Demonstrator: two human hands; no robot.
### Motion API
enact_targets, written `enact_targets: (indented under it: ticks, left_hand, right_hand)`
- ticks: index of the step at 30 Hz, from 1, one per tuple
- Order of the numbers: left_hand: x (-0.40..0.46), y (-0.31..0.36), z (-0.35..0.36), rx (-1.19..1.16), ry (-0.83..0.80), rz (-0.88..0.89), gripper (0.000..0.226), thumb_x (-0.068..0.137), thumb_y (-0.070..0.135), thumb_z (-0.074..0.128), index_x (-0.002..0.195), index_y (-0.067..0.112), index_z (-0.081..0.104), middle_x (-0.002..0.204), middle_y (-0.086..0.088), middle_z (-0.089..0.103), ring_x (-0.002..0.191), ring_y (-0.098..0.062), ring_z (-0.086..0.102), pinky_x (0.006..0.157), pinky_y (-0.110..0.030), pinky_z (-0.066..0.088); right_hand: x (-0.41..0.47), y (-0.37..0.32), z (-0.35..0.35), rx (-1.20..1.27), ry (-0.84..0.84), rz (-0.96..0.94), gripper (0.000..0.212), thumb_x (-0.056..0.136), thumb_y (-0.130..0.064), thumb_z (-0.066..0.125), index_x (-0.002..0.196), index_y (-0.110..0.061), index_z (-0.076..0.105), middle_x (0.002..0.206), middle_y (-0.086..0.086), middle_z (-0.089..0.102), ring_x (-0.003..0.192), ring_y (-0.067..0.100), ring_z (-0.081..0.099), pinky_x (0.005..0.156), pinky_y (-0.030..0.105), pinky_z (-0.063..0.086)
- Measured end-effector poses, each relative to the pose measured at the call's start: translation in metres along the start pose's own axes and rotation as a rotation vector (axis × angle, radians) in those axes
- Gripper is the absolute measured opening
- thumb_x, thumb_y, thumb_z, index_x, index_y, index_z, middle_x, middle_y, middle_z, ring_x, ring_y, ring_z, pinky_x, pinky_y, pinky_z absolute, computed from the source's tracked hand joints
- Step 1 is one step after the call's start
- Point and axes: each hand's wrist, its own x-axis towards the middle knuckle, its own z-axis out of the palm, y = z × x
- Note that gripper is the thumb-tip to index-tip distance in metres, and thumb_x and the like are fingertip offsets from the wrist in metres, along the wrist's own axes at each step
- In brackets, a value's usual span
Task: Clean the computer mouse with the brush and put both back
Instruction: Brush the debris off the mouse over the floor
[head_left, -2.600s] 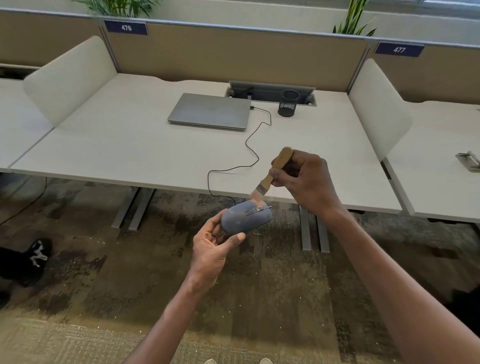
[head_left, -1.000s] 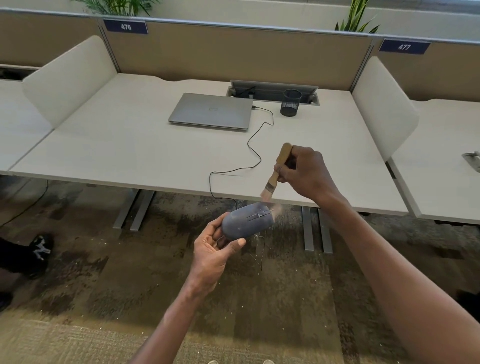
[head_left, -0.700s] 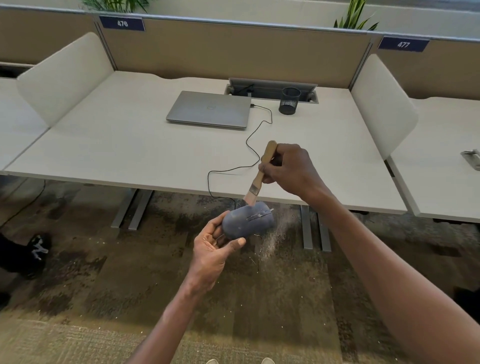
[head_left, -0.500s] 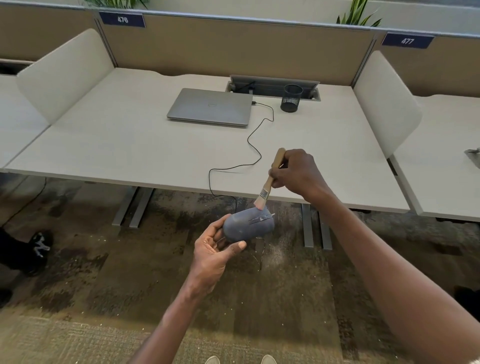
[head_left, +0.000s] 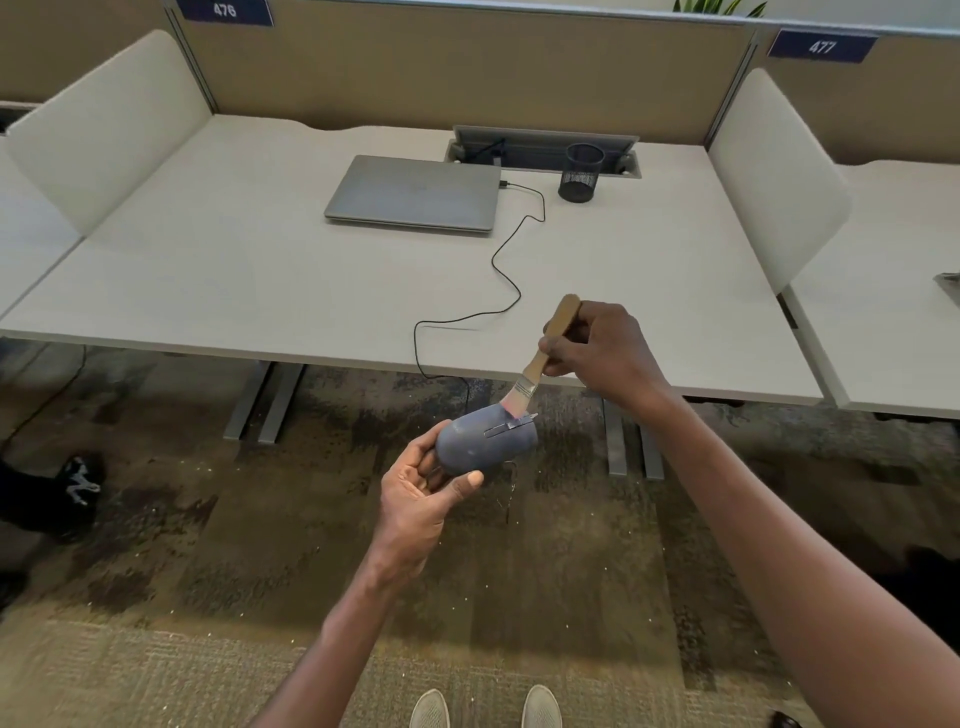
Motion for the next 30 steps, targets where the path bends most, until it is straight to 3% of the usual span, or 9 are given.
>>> enact_targets:
  ticks: [7,16,22,26,30]
  left_hand:
    - [-0.002,-0.002,-0.005,-0.016,0.008,-0.012,0.07,0.068,0.005,0.083,0.131,0.024,0.06,0.127,0.0,0.072,0.121,-0.016,0.067,0.09,-0.023,0.058]
    - [-0.007,0.002,-0.005,-0.017,0.014,-0.016,0.069,0.066,0.005,0.081,0.128,0.024,0.06,0.124,0.001,0.073,0.12,-0.014,0.068,0.09,-0.023,0.058]
    - [-0.012,0.005,-0.005,-0.035,0.026,-0.004,0.069,0.067,0.004,0.08,0.13,0.023,0.058,0.13,-0.007,0.069,0.119,-0.017,0.068,0.093,-0.026,0.058]
    - [-0.014,0.006,-0.005,-0.039,0.033,0.002,0.07,0.068,0.003,0.08,0.132,0.02,0.057,0.129,-0.008,0.069,0.12,-0.018,0.068,0.094,-0.027,0.058]
    - [-0.017,0.007,-0.002,-0.052,0.034,-0.006,0.069,0.067,0.003,0.08,0.13,0.021,0.058,0.127,-0.006,0.071,0.119,-0.018,0.068,0.093,-0.027,0.059]
  right_hand:
    - [-0.005,0.016,-0.002,-0.017,0.053,0.058,0.007,0.094,-0.004,0.069,0.098,0.002,0.069,0.089,0.016,0.075,0.081,0.029,0.079,0.079,0.041,0.066]
    - [-0.016,0.008,0.001,0.067,0.072,0.02,0.007,0.093,-0.005,0.071,0.097,0.0,0.07,0.088,0.016,0.075,0.075,0.023,0.079,0.076,0.039,0.067]
    - [-0.025,0.01,0.002,0.001,0.09,0.038,0.006,0.094,-0.006,0.07,0.097,-0.001,0.07,0.087,0.015,0.076,0.075,0.023,0.079,0.079,0.045,0.066]
    - [-0.033,0.006,0.002,0.012,0.136,-0.003,0.008,0.094,-0.009,0.071,0.098,-0.002,0.071,0.087,0.011,0.076,0.074,0.017,0.079,0.076,0.039,0.067]
    - [-0.047,-0.002,0.012,0.08,0.068,-0.064,0.005,0.092,-0.01,0.074,0.095,-0.005,0.073,0.083,0.007,0.077,0.072,0.015,0.079,0.072,0.038,0.067]
